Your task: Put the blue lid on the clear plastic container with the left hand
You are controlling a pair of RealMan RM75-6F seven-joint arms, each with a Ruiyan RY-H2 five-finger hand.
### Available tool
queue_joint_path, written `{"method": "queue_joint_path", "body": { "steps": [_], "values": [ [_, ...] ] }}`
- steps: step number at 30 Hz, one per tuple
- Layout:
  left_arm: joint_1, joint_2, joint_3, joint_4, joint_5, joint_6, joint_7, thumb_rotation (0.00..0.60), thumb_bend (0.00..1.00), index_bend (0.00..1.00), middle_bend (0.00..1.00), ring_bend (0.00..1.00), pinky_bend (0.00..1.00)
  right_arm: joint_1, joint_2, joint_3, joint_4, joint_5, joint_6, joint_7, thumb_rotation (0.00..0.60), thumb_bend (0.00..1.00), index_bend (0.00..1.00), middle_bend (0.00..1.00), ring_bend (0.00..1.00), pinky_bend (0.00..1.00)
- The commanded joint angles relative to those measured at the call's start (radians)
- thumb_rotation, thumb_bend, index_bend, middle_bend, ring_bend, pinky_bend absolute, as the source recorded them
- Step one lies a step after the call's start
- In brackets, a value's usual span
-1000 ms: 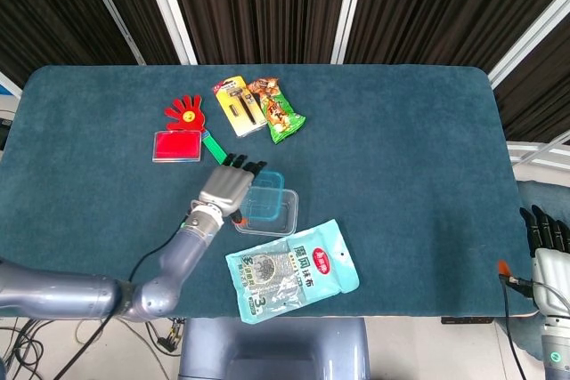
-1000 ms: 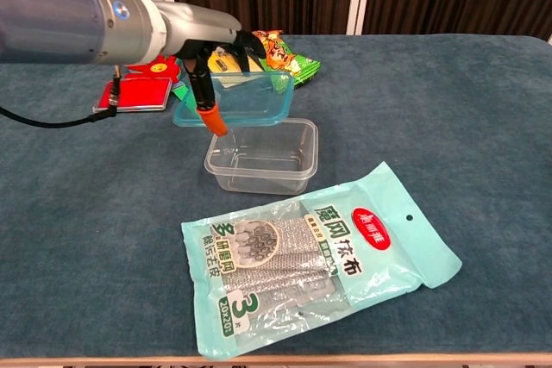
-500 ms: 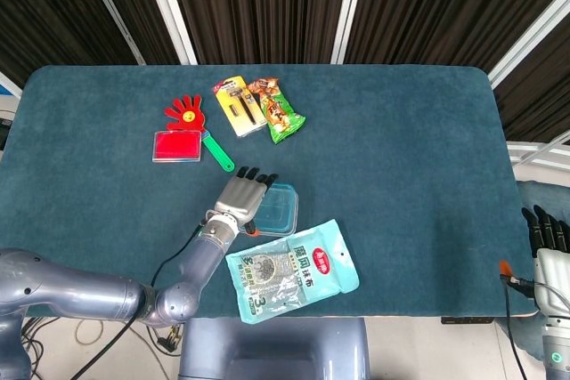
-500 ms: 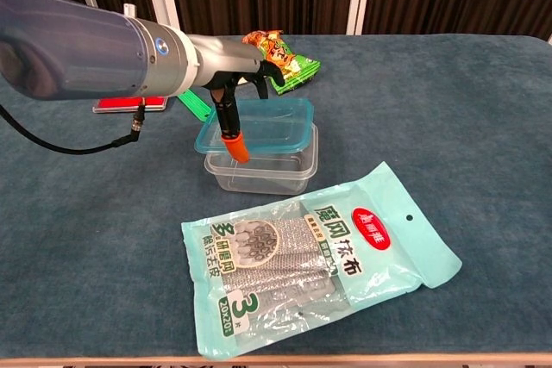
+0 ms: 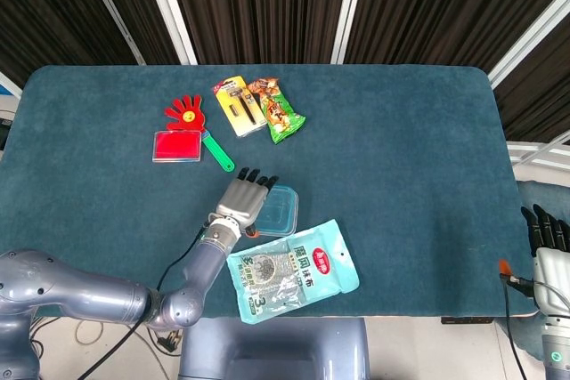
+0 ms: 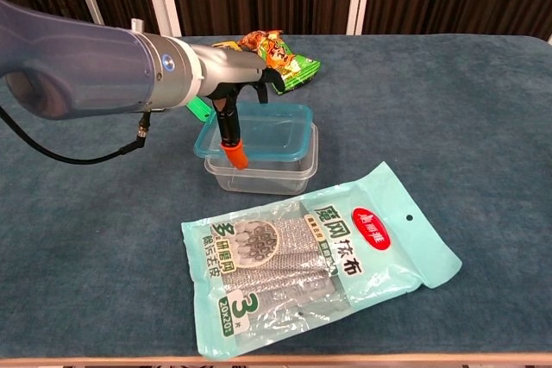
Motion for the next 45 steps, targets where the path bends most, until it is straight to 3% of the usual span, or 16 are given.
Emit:
{"method": "queue_joint_path", "body": {
  "steps": [1, 45],
  "values": [
    [-0.002, -0.008, 0.0, 0.005, 0.003, 0.0, 0.0, 0.6, 0.14, 0.08, 0.31, 0.0, 0.0, 0.0, 0.0, 0.0, 0.0, 0.002, -0.002, 0.0, 0.6, 0.35, 0.0, 0.0, 0.0, 0.0],
    [-0.006, -0.112, -0.003, 0.083, 0.024, 0.044, 0.062, 0.6, 0.14, 0.09, 0.29, 0.0, 0.0, -0.002, 0.003, 0.0, -0.002, 0.0, 0.0, 0.009, 0.6, 0.35, 0.0, 0.0, 0.0, 0.0]
  ]
}}
